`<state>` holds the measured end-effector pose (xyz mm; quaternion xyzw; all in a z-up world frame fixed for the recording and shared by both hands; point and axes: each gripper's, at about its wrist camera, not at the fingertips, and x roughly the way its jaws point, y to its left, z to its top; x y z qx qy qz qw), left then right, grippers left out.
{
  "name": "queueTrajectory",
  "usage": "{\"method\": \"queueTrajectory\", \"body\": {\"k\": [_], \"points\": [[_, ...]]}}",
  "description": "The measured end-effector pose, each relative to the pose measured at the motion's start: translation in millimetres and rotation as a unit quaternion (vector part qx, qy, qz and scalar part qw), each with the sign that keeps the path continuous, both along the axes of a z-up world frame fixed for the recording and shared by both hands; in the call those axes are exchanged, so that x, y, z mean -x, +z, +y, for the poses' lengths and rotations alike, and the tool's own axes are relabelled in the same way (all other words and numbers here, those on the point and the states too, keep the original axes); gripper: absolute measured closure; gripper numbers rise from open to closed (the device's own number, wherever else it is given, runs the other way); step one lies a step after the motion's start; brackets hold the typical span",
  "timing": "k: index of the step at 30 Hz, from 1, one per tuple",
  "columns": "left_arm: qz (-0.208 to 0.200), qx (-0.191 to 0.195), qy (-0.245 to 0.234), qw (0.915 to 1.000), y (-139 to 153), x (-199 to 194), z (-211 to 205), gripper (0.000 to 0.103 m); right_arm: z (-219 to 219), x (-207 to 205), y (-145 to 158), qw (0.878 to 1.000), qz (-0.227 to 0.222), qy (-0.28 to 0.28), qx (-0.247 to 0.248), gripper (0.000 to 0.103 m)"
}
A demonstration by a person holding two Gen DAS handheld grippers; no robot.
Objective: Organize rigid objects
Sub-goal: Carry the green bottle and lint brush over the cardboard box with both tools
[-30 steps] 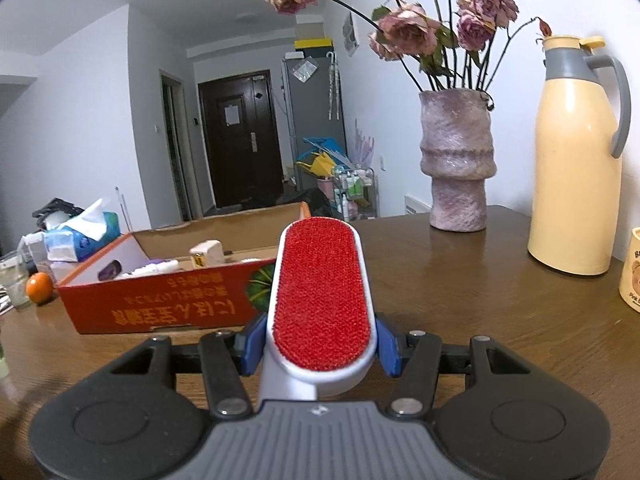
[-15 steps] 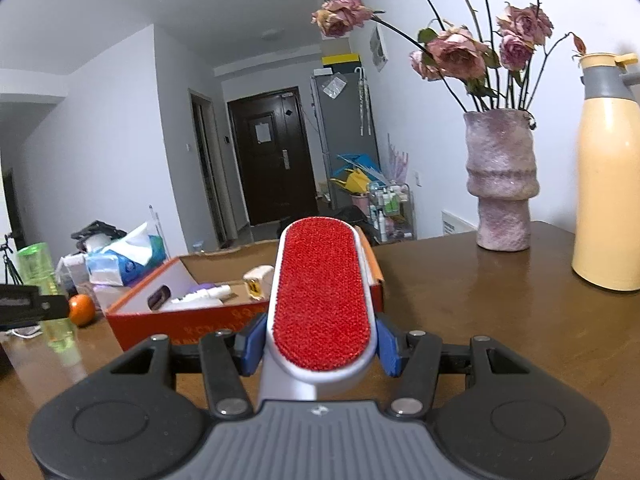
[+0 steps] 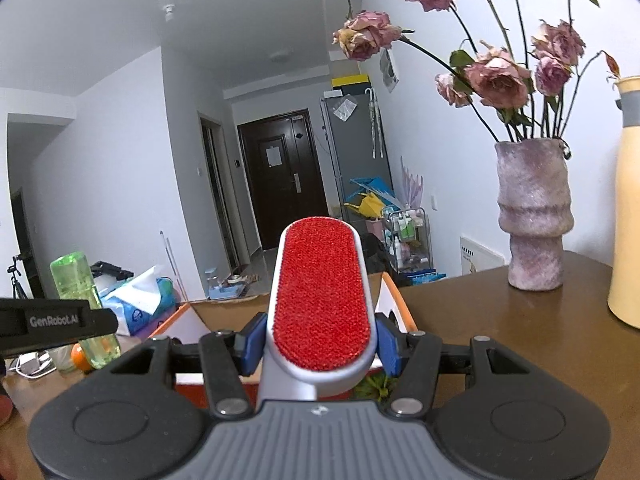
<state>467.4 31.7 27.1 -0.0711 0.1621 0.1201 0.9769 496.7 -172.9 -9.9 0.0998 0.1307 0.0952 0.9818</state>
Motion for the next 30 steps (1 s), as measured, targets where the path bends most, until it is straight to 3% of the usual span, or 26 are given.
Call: {"method": "queueTrajectory", "body": {"k": [13, 30], "points": [[-0.01, -0.004, -0.006, 0.9999, 4.7, -57.6, 0.1, 0.071, 17.5, -58.0, 11.2, 1.0, -0.001, 0.012, 0.018, 0.048], [0.016, -0.01, -0.009, 0.9998, -5.5, -127.4, 11.1, 0.071, 41.1, -122.2, 12.3, 0.998, 0.021, 0.035, 0.054, 0.048]]}}
